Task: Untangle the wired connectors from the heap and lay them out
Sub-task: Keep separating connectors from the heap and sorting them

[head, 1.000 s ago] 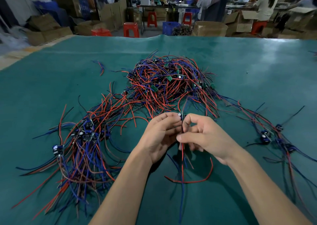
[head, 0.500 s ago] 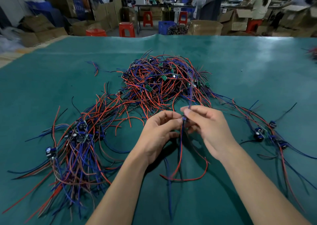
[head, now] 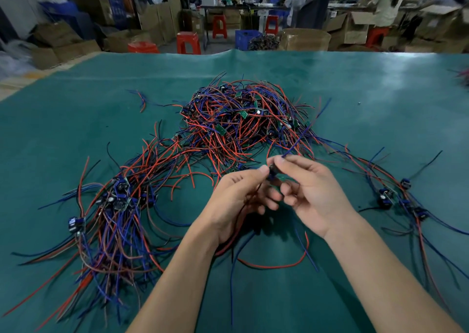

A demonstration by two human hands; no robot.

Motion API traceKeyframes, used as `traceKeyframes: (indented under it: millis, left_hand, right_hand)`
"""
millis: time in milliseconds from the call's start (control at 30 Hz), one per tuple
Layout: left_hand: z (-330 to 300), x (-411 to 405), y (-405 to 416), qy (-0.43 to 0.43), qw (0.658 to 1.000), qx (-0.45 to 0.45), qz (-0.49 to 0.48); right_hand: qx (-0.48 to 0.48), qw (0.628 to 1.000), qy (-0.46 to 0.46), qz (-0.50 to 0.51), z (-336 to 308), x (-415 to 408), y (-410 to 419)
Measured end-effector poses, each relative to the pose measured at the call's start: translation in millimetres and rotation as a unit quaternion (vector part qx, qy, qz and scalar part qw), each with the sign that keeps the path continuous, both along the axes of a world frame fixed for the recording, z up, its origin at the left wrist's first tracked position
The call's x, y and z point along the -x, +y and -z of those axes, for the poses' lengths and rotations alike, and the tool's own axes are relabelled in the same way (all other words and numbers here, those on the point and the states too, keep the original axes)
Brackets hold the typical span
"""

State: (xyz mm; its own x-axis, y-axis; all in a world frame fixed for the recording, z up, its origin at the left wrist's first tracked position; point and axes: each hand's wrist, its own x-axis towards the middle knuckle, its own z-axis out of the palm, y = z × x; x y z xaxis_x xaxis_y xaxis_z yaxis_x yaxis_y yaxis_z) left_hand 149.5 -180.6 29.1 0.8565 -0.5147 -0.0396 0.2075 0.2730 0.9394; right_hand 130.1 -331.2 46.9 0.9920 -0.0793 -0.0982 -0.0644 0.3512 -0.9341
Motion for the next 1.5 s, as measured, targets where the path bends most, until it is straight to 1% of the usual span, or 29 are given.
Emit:
traceKeyframes:
  millis: [133, 267, 400, 500, 567, 633, 733, 833, 867, 967, 1000, 1033, 1067, 1100, 1133, 1167, 1200, 1233, 1267, 1367, 1433, 1500]
  left_hand:
    - [4, 1, 1, -0.021, 1.000, -0.007, 0.008]
    - [5, 0, 2, -0.035, 0.999, -0.012, 0.032]
    - [5, -2, 1, -0.032, 0.998, -0.040, 0.042]
    - [5, -1, 0, -0.031, 0.998, -0.045, 0.040]
    - [5, 0, -1, -0.036, 0.997, -0.050, 0.041]
    - [5, 0, -2, -0.040, 0.997, -0.054, 0.045]
    - [5, 0, -2, -0.045, 0.996, -0.058, 0.050]
    - [5, 1, -4, -0.051, 0.996, -0.063, 0.038]
    - [5, 1, -3, -0.053, 0.996, -0.064, 0.030]
    - [5, 0, -3, -0.045, 0.998, -0.051, 0.006]
    - [5, -1, -3, -0.038, 0.998, -0.040, -0.006]
    - [5, -2, -3, -0.031, 0.999, -0.029, -0.020]
    - [5, -3, -2, -0.025, 0.999, -0.022, -0.033]
    - [5, -3, -3, -0.023, 0.999, -0.019, -0.040]
    - [6, -3, -3, -0.025, 0.999, -0.019, -0.041]
    - [6, -2, -3, -0.029, 0.999, -0.020, -0.037]
    - [6, -1, -4, -0.032, 0.999, -0.019, -0.031]
    - [5, -1, -4, -0.032, 0.999, -0.017, -0.024]
    - [5, 0, -4, -0.033, 0.999, -0.019, -0.018]
    - [5, 0, -4, -0.048, 0.998, -0.038, 0.011]
    - [5, 0, -5, -0.059, 0.996, -0.051, 0.032]
    - [6, 1, -4, -0.065, 0.995, -0.057, 0.048]
  right_hand:
    - [0.097, 0.993, -0.026, 0.058, 8, -3, -1]
    - [0.195, 0.972, -0.084, 0.105, 13, -6, -6]
    - [0.270, 0.943, -0.140, 0.132, 15, -9, -13]
    - [0.326, 0.912, -0.163, 0.187, 16, -13, -23]
    - [0.327, 0.901, -0.165, 0.234, 15, -16, -33]
    - [0.307, 0.897, -0.156, 0.278, 15, -18, -43]
    - [0.251, 0.897, -0.140, 0.337, 13, -19, -58]
    - [0.178, 0.886, -0.116, 0.411, 12, -19, -69]
    - [0.166, 0.878, -0.109, 0.435, 12, -19, -70]
    - [0.173, 0.842, -0.089, 0.503, 11, -21, -68]
    - [0.156, 0.842, -0.085, 0.509, 10, -21, -68]
    - [0.137, 0.857, -0.078, 0.491, 9, -21, -67]
    - [0.132, 0.883, -0.065, 0.446, 8, -20, -63]
    - [0.149, 0.913, -0.059, 0.375, 7, -18, -56]
    - [0.185, 0.938, -0.063, 0.286, 9, -17, -45]
    - [0.229, 0.951, -0.078, 0.192, 11, -14, -33]
    - [0.272, 0.951, -0.100, 0.109, 13, -10, -21]
    - [0.305, 0.942, -0.123, 0.058, 14, -8, -11]
    - [0.325, 0.934, -0.142, 0.040, 15, -7, -7]
    - [0.335, 0.928, -0.159, 0.044, 15, -7, -14]
    - [0.352, 0.918, -0.166, 0.078, 15, -9, -23]
    - [0.354, 0.908, -0.180, 0.135, 13, -11, -29]
